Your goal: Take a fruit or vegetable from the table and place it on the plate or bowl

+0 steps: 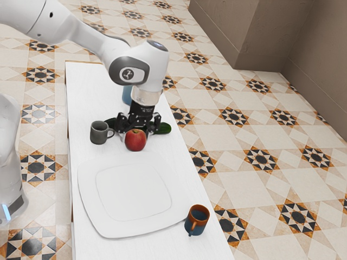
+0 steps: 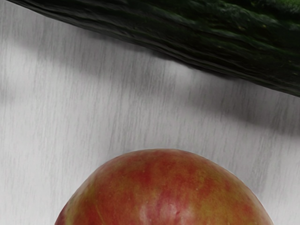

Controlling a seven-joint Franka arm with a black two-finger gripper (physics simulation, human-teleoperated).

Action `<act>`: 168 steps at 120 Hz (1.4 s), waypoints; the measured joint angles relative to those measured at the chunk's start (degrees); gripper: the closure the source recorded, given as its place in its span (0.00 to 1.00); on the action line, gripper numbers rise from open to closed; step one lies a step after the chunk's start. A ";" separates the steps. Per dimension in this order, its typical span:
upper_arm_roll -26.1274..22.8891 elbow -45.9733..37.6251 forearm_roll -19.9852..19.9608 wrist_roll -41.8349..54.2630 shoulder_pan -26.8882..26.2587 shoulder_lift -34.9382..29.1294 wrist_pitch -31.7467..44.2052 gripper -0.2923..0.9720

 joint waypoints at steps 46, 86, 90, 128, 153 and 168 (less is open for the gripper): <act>-0.74 1.77 -1.04 -0.14 1.23 -3.98 -3.30 0.50; -17.94 19.08 0.06 -6.39 2.30 -5.24 -20.52 0.48; -19.42 19.12 -0.30 -7.25 2.30 -5.11 -21.54 0.48; -25.81 15.64 -5.41 -14.25 2.43 -3.00 -23.50 0.48; -27.24 14.71 -7.58 -17.34 2.48 -2.65 -22.25 0.45; -27.94 14.42 -7.45 -18.65 2.75 -2.60 -21.82 0.32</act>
